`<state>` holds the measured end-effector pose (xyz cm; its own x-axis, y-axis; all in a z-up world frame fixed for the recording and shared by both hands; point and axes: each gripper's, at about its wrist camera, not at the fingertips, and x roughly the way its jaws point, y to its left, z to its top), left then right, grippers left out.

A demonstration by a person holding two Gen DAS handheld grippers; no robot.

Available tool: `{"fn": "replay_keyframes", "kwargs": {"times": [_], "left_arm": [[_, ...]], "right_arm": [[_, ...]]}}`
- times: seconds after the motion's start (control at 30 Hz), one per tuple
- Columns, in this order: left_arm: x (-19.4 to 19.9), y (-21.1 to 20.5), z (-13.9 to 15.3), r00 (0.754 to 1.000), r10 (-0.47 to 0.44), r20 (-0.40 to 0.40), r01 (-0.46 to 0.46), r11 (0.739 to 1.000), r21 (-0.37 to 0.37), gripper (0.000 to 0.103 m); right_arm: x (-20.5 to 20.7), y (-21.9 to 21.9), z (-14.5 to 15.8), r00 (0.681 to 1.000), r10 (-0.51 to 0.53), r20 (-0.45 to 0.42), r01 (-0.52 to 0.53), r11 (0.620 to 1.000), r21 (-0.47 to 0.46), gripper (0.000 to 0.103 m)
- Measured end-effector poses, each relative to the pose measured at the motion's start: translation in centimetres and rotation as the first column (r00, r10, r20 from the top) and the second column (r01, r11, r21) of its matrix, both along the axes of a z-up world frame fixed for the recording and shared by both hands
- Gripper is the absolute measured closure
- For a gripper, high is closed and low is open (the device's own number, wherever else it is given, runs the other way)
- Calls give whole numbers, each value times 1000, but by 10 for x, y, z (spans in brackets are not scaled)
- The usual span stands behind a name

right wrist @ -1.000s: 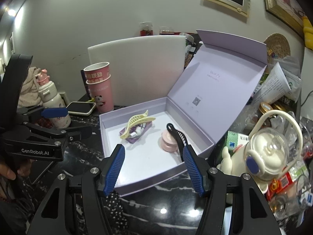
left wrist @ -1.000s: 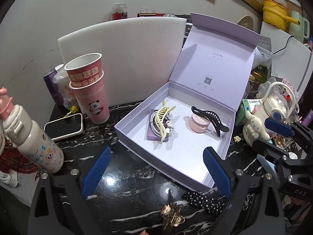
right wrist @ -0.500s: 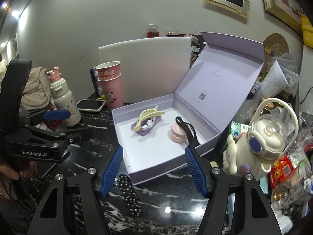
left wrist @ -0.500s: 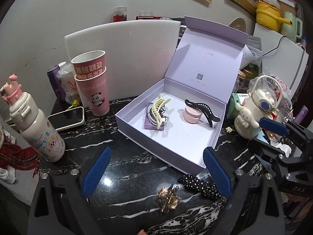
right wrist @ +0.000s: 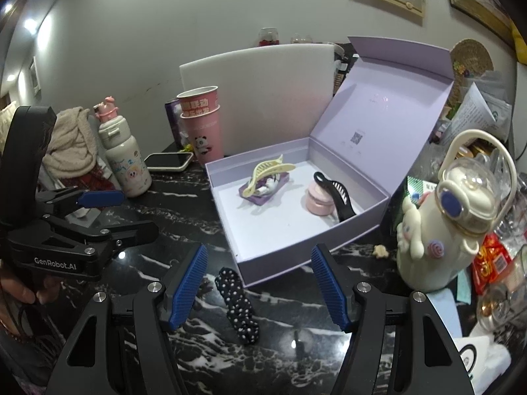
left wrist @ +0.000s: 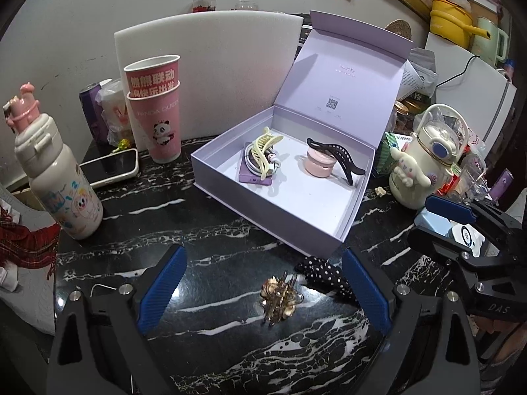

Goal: Organize rigid objects
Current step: 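Withdraw both grippers toward the gold clip and polka-dot scrunchie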

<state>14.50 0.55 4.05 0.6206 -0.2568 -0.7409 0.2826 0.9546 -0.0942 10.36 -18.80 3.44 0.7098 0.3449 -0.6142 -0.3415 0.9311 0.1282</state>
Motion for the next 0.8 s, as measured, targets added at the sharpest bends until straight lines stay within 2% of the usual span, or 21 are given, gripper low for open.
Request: {"fn": "replay_keyframes", "kwargs": {"times": [0.4, 0.6, 0.8], "left_arm": [[-14, 6, -31, 1000, -22, -19, 22, 1000, -5, 7], [-12, 8, -49, 998, -37, -59, 35, 999, -33, 7], [-7, 5, -65, 997, -44, -63, 42, 999, -33, 15]], "right_arm": [[-4, 9, -40, 996, 49, -78, -47, 999, 23, 37], [1, 11, -60, 991, 54, -125, -50, 998, 33, 37], [7, 14, -79, 984, 74, -164, -68, 997, 46, 37]]}}
